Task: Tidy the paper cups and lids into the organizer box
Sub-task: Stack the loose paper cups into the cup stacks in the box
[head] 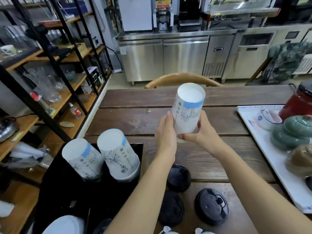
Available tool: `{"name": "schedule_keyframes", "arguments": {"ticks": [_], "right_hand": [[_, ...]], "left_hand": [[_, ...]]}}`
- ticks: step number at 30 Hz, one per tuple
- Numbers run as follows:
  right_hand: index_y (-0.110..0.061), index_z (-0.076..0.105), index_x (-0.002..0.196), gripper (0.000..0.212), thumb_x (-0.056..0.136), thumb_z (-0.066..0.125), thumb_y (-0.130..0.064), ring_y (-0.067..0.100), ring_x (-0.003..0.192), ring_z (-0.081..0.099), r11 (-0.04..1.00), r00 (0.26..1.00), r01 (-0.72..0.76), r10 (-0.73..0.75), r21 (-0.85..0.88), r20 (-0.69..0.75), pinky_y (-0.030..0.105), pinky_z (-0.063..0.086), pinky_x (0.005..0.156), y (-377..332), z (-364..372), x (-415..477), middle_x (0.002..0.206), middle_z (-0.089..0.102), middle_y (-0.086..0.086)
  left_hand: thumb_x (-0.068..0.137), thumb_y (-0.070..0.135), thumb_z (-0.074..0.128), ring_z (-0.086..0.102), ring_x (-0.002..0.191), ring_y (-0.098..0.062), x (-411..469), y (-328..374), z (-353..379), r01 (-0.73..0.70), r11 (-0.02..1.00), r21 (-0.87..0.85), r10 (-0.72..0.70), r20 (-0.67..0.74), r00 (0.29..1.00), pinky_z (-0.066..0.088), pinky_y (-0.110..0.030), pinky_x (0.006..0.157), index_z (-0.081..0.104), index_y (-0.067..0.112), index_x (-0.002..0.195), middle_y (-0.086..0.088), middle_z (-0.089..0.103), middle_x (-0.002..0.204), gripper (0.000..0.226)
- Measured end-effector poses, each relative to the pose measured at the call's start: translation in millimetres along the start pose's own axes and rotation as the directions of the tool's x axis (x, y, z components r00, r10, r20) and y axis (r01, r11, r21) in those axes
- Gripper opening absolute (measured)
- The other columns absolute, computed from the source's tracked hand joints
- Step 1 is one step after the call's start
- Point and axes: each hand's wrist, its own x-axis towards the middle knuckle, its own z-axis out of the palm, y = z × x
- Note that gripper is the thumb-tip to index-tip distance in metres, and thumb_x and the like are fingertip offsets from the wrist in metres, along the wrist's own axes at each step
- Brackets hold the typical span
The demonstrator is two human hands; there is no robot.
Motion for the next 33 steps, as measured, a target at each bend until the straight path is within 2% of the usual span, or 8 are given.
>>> {"name": "schedule_keyframes", "arguments": {"ticks": [4, 6, 10, 15, 21, 25, 30, 33], "right_hand": [[-0.019, 0.032, 0.133, 0.083, 0.067, 0.079, -0.002, -0.029, 0.086, 0.047, 0.987, 0.987, 0.16, -0.16, -0.011, -0.028, -0.005, 0.038, 0.07, -59.1, -9.6, -15.2, 0.11, 0.049, -0.023], [-0.021, 0.032, 0.133, 0.084, 0.066, 0.081, -0.008, -0.02, 0.098, 0.05, 0.973, 0.974, 0.228, -0.228, -0.026, 0.003, 0.003, 0.042, 0.082, -91.9, -7.0, -21.8, 0.113, 0.051, -0.024], [-0.026, 0.033, 0.132, 0.094, 0.055, 0.086, -0.034, 0.006, 0.121, 0.052, 0.942, 0.943, 0.326, -0.318, -0.083, 0.102, 0.041, 0.045, 0.103, -139.4, 17.9, -27.5, 0.13, 0.055, -0.013], [-0.027, 0.031, 0.132, 0.097, 0.053, 0.085, -0.042, 0.011, 0.12, 0.054, 0.913, 0.906, 0.396, -0.37, -0.102, 0.206, 0.043, 0.047, 0.101, -178.0, 76.2, -27.6, 0.131, 0.055, -0.011], [-0.023, 0.028, 0.132, 0.088, 0.064, 0.083, -0.029, 0.015, 0.117, 0.05, 0.915, 0.87, 0.386, -0.318, -0.117, 0.377, 0.037, 0.044, 0.1, -189.8, 148.2, -31.9, 0.129, 0.05, -0.007], [-0.024, 0.026, 0.136, 0.096, 0.059, 0.084, -0.035, 0.019, 0.121, 0.049, 0.928, 0.846, 0.335, -0.219, -0.163, 0.487, 0.041, 0.043, 0.103, -181.1, 181.3, -23.9, 0.135, 0.05, -0.003], [-0.019, 0.025, 0.14, 0.096, 0.065, 0.082, -0.035, 0.017, 0.123, 0.047, 0.935, 0.796, 0.273, -0.087, -0.228, 0.599, 0.04, 0.039, 0.107, -174.2, 194.7, -6.9, 0.136, 0.047, -0.005], [-0.017, 0.026, 0.14, 0.09, 0.069, 0.08, -0.033, 0.017, 0.124, 0.046, 0.917, 0.78, 0.268, -0.025, -0.296, 0.626, 0.039, 0.036, 0.109, -169.0, 195.6, 4.8, 0.135, 0.048, -0.005]], "left_hand": [[0.088, 0.055, 0.033, 0.052, 0.116, -0.017, -27.8, 48.0, -11.3, -0.192, 0.981, 0.029, 0.192, 0.004, 0.981, 0.04, -0.043, 0.103, 0.06, 0.046, 0.091, 0.004, 0.062, 0.115, 0.029], [0.08, 0.06, 0.032, 0.048, 0.122, -0.02, -45.7, 73.1, -26.2, -0.255, 0.966, 0.026, 0.256, -0.022, 0.966, 0.036, -0.048, 0.106, 0.06, 0.051, 0.091, 0.002, 0.06, 0.12, 0.032], [0.075, 0.066, 0.028, 0.047, 0.125, -0.022, -74.1, 106.8, -69.4, -0.341, 0.937, 0.076, 0.346, -0.07, 0.936, 0.033, -0.049, 0.108, 0.059, 0.041, 0.112, 0.004, 0.061, 0.124, 0.055], [0.082, 0.064, 0.032, 0.055, 0.115, -0.017, -96.7, 128.6, -134.0, -0.386, 0.915, 0.114, 0.401, -0.181, 0.898, 0.041, -0.046, 0.103, 0.058, 0.034, 0.109, 0.006, 0.064, 0.114, 0.049], [0.087, 0.055, 0.028, 0.063, 0.104, -0.019, -93.5, 115.2, -207.2, -0.273, 0.962, 0.015, 0.265, -0.294, 0.918, 0.047, -0.044, 0.097, 0.06, 0.024, 0.113, -0.002, 0.067, 0.113, 0.052], [0.097, 0.047, 0.026, 0.057, 0.096, -0.009, -85.2, 96.6, -232.0, -0.22, 0.975, -0.001, 0.205, -0.36, 0.91, 0.046, -0.033, 0.086, 0.053, 0.029, 0.11, 0.014, 0.059, 0.097, 0.035], [0.098, 0.047, 0.024, 0.049, 0.082, 0.005, -72.7, 80.0, -240.5, -0.154, 0.987, -0.045, 0.131, -0.336, 0.933, 0.042, -0.025, 0.073, 0.047, 0.03, 0.121, 0.015, 0.054, 0.098, 0.037], [0.1, 0.042, 0.021, 0.045, 0.073, 0.011, -65.0, 69.8, -238.1, -0.144, 0.989, -0.041, 0.125, -0.299, 0.946, 0.039, -0.017, 0.063, 0.047, 0.038, 0.105, 0.024, 0.05, 0.084, 0.026]]}}
